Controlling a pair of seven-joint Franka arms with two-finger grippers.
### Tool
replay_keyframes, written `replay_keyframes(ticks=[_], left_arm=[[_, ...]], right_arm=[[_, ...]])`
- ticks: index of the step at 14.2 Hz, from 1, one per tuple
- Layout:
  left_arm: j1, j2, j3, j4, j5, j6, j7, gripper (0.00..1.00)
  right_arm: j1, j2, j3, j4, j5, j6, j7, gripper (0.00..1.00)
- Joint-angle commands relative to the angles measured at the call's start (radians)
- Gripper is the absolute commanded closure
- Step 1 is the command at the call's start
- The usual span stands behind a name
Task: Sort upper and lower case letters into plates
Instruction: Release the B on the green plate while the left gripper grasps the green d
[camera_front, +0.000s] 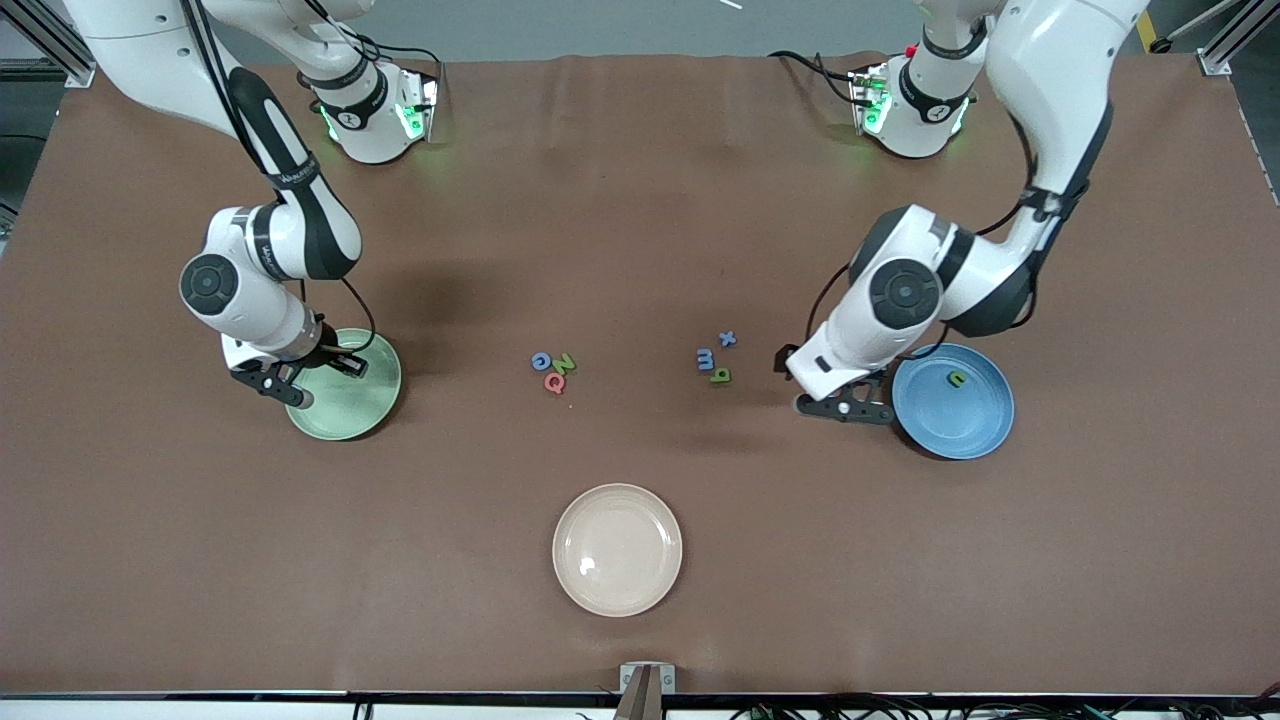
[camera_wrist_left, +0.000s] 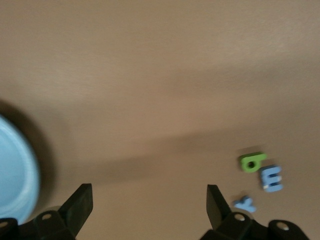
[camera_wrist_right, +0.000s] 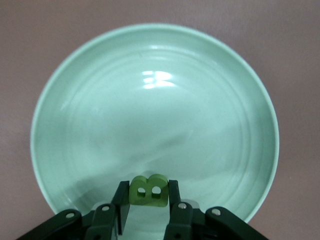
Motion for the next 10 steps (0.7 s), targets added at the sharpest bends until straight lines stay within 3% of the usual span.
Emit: replay_keyframes(ticks=[1, 2, 3, 4, 5, 6, 10], left_arm=[[-0.033, 0.085, -0.001, 0.113, -0.008, -0.020, -0.068, 0.00], [-0.053, 0.120, -0.001, 0.152, -0.005, -0.020, -0.106, 0.00], [-0.070, 0.147, 0.000, 0.182, -0.002, -0.020, -0.140, 0.00], [-0.084, 0.174, 0.000, 0.208, -0.001, -0.019, -0.164, 0.00], [-0.096, 0.196, 0.000, 0.222, 0.001, -0.016, -0.187, 0.00], [-0.113, 0.210, 0.002, 0.227, 0.001, -0.014, -0.216, 0.01], [-0.167, 0.257, 0.025, 0.227, 0.013, 0.042, -0.298, 0.09]], right_arm=[[-0.002, -0.022, 0.007, -0.050, 0.000, 0.017, -0.011, 0.97], [-0.002, -0.022, 0.007, -0.052, 0.000, 0.011, -0.011, 0.92], [-0.001, -0.021, 0.007, -0.052, 0.002, 0.009, -0.011, 0.74], [-0.001, -0.016, 0.009, -0.050, 0.000, 0.009, -0.011, 0.49], [-0.001, -0.016, 0.009, -0.048, 0.000, 0.009, -0.011, 0.11], [-0.001, -0.016, 0.009, -0.047, 0.002, 0.009, -0.011, 0.00], [-0.001, -0.018, 0.009, -0.035, 0.000, 0.009, -0.011, 0.00]])
